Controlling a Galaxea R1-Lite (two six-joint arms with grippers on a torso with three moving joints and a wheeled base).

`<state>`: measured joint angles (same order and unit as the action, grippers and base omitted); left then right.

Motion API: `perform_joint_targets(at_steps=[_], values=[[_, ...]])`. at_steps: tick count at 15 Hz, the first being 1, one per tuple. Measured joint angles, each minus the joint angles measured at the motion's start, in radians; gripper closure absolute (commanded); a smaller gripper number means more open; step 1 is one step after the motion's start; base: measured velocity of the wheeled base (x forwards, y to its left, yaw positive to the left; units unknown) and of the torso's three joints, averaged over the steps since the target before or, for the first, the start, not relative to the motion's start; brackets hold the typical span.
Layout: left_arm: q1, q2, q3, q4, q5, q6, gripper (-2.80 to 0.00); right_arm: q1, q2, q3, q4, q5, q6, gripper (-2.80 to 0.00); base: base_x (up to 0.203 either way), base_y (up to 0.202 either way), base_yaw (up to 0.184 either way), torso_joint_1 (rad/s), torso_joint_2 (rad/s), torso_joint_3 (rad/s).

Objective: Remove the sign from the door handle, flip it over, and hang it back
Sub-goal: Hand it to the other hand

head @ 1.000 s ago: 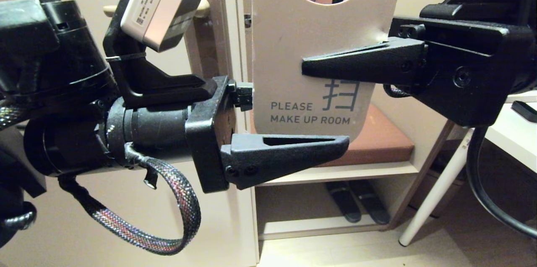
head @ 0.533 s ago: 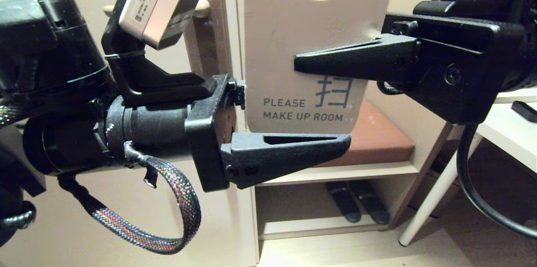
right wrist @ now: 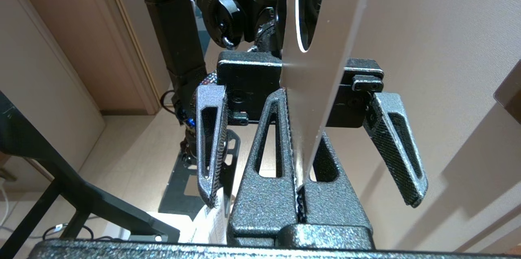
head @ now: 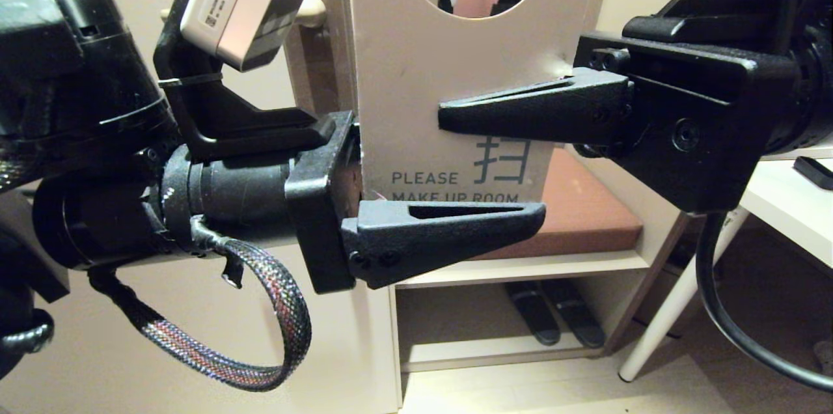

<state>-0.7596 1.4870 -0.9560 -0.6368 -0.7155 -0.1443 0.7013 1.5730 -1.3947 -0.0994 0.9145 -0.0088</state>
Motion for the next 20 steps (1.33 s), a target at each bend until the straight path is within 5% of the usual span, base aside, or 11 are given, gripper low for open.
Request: perform_joint_targets(at_steps=[11,12,20], values=[[-0.001,-0.001,0.004,0.0,-0.002,0.004,-2.8,0.008,0.012,-0.003,-0.001,0.0,0.0,0.0,0.0,0.0,0.0,0.0,0.0,0.0],[-0.001,-0.001,0.004,0.0,-0.002,0.004,0.0,0.01,0.013,-0.002,-0.001,0.0,0.0,0.0,0.0,0.0,0.0,0.0,0.0,0.0],[-0.01,-0.003,0.005,-0.017,-0.001,-0.005,0.0,0.01,0.019,0.0,-0.001,0.0,-0.002,0.0,0.0,0.0,0.0,0.0,0.0,0.0]])
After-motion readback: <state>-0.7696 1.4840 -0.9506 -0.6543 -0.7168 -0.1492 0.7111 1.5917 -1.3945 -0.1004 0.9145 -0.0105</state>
